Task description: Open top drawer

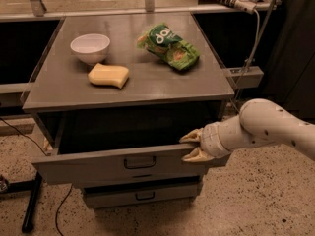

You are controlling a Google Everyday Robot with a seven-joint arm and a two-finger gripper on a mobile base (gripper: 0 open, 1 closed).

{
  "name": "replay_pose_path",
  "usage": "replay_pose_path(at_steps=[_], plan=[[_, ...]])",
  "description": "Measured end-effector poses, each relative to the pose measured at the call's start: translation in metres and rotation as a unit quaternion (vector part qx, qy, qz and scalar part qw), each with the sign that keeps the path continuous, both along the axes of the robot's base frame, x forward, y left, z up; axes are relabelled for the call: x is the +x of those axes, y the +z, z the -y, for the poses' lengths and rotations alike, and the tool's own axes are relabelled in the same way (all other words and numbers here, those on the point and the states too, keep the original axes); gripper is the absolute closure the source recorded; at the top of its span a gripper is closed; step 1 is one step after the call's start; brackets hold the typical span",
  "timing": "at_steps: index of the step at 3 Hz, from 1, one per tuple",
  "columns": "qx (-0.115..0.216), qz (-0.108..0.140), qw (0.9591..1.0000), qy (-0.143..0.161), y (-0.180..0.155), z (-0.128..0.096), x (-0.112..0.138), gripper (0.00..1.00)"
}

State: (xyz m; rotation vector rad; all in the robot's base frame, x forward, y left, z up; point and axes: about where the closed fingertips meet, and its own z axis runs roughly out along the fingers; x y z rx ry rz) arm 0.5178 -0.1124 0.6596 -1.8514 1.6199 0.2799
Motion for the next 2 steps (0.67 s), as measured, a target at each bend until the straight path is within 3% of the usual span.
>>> replay_pose_path(at_steps=[1,2], plan=[[0.012,0.002,0.9999,0.009,-0.0004,-0.0048,-0.0235,0.84],[0.013,0.004,0.9999,0.009,0.0045,-0.0053,-0.0242,1.0]])
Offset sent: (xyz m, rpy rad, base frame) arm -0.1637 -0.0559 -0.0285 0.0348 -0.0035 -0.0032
